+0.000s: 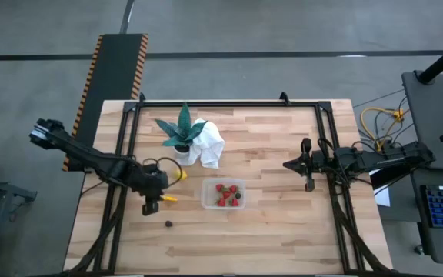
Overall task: Pick and placing Produce into tupperware
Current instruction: Put the corn cob into the bin
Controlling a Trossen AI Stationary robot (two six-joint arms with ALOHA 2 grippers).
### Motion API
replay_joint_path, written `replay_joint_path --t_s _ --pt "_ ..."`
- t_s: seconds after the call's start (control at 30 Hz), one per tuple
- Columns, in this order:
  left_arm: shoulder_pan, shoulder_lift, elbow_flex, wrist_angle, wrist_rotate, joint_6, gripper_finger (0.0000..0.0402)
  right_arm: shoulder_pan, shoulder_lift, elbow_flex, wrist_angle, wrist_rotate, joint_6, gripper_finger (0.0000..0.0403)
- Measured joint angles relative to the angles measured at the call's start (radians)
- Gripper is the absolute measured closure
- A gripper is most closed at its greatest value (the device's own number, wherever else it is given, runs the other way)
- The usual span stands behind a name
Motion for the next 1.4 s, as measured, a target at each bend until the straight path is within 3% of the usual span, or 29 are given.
replay_joint_path --t_s 0.37,0.73,1.0,1.4 --pt "0.0 0.237 0.029 -0.005 0.024 0.001 0.0316 0.0 0.0 0.0 0.008 0.016 -0.051 0.0394" --pt "0.0 0.391 0.077 -0.016 0.002 0.083 0.0316 0.0 0.0 0.0 0.0 0.016 -0.051 0.0394" --pt "0.0 0.406 0.093 -0.09 -0.007 0.087 0.0308 0.0 0.0 0.0 -0.015 0.016 -0.043 0.0394" --pt "0.0 0.357 0.115 -0.076 -0.056 0.097 0.0256 0.0 0.0 0.0 -0.015 0.016 -0.043 0.0394"
